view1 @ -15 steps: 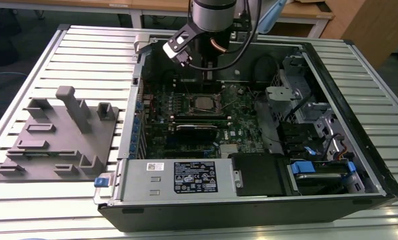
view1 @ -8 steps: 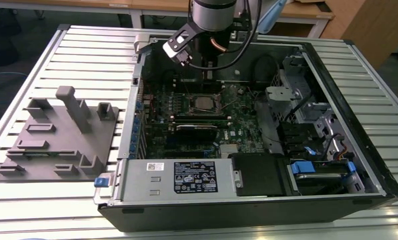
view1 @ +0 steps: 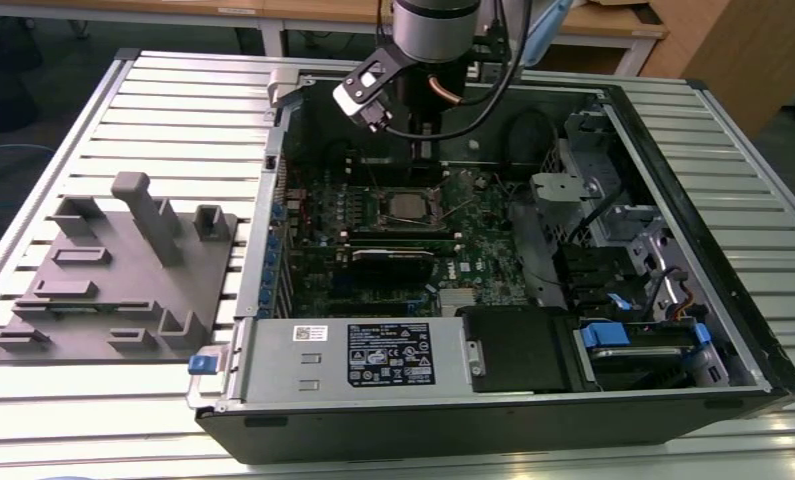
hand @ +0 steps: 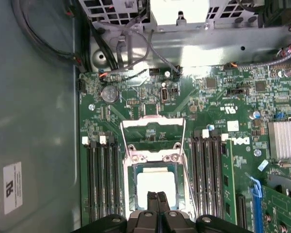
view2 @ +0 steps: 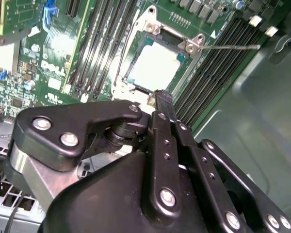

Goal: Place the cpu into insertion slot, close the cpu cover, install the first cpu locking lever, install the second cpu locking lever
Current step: 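Close the cpu cover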

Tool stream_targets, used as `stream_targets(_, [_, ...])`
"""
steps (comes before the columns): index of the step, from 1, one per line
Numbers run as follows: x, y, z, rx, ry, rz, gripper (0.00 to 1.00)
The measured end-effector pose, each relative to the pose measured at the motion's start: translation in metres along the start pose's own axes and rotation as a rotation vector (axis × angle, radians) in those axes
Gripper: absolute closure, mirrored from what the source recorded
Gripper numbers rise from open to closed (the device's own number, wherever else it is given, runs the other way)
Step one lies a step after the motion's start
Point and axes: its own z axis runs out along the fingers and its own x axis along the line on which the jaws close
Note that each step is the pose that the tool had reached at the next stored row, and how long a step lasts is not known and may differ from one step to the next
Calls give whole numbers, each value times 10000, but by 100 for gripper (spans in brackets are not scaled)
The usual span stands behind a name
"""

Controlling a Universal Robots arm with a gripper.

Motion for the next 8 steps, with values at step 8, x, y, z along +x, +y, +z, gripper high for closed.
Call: stream_targets(8, [9,148,8,0,0,1,89])
